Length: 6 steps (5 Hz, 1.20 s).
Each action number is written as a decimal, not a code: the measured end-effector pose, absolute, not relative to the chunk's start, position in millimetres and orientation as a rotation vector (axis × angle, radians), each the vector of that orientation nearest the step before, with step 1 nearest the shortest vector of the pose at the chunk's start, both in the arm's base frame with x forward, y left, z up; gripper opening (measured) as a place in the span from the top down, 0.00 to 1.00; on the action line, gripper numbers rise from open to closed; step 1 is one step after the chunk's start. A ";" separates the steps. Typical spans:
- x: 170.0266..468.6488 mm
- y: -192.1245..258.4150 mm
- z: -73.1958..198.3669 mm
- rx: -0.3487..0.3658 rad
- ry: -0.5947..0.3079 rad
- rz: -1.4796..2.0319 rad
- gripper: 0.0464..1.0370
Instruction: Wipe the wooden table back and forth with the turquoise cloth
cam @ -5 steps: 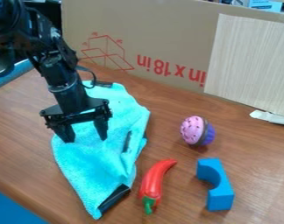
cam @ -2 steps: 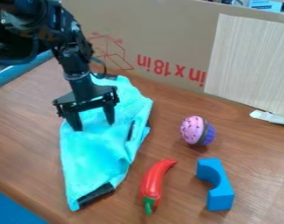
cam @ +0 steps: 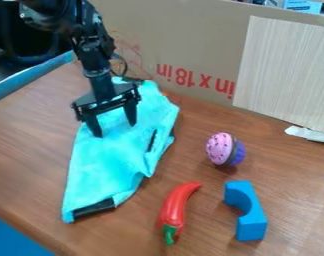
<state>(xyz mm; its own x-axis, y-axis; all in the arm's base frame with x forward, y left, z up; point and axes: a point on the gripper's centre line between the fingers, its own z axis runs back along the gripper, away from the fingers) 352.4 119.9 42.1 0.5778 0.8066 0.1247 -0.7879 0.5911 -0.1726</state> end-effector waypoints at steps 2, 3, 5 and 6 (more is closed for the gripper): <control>381.0 127.1 46.2 -0.110 -0.205 1.028 0.04; 378.1 124.7 42.1 -0.101 -0.196 1.021 0.04; 333.6 105.1 35.9 -0.082 -0.203 0.875 0.04; 311.5 94.1 37.5 -0.096 -0.187 0.813 0.04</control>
